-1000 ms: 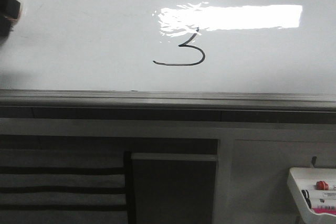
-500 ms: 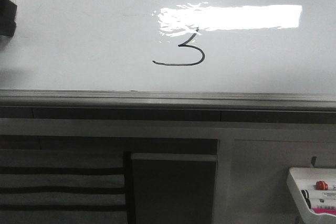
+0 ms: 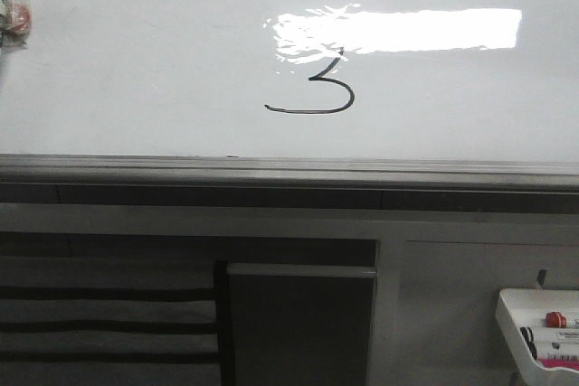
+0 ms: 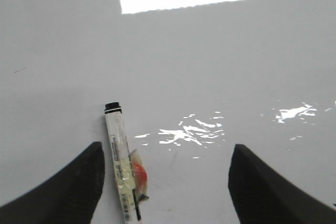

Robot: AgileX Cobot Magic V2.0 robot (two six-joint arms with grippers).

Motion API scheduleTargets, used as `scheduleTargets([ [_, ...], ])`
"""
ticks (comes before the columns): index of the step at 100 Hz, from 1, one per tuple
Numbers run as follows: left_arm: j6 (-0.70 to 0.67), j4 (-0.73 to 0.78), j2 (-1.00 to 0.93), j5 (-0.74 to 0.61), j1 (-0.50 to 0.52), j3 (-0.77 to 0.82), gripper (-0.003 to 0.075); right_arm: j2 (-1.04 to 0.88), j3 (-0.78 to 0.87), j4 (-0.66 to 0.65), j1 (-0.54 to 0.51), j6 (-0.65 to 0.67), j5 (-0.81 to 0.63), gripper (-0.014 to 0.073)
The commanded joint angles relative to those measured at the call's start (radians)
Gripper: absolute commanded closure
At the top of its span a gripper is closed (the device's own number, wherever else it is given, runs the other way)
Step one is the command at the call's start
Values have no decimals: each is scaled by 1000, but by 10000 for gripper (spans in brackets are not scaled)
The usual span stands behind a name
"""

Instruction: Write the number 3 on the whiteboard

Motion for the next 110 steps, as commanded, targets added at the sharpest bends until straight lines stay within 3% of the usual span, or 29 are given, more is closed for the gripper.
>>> scheduleTargets([
  [1, 0, -2, -72, 22, 1, 11, 258, -61, 36, -12, -9, 21, -129, 342],
  [32, 0, 71, -245, 92, 1, 154, 258, -202, 135, 14, -9, 30, -162, 344],
  [44, 0, 75, -248, 102, 1, 170, 274, -207, 153, 12, -9, 26, -181, 435],
  [51, 0, 77, -248, 117, 1, 172, 328, -207, 160, 12, -9, 26, -187, 534],
  [61, 0, 75, -248, 119, 1, 172, 465, -207, 162, 12, -9, 26, -192, 675],
  [84, 0, 72, -245, 119, 1, 172, 737, -203, 162, 10, -9, 26, -190, 673],
  [110, 0, 72, -246, 119, 1, 172, 739, -203, 162, 10, -9, 26, -190, 673],
])
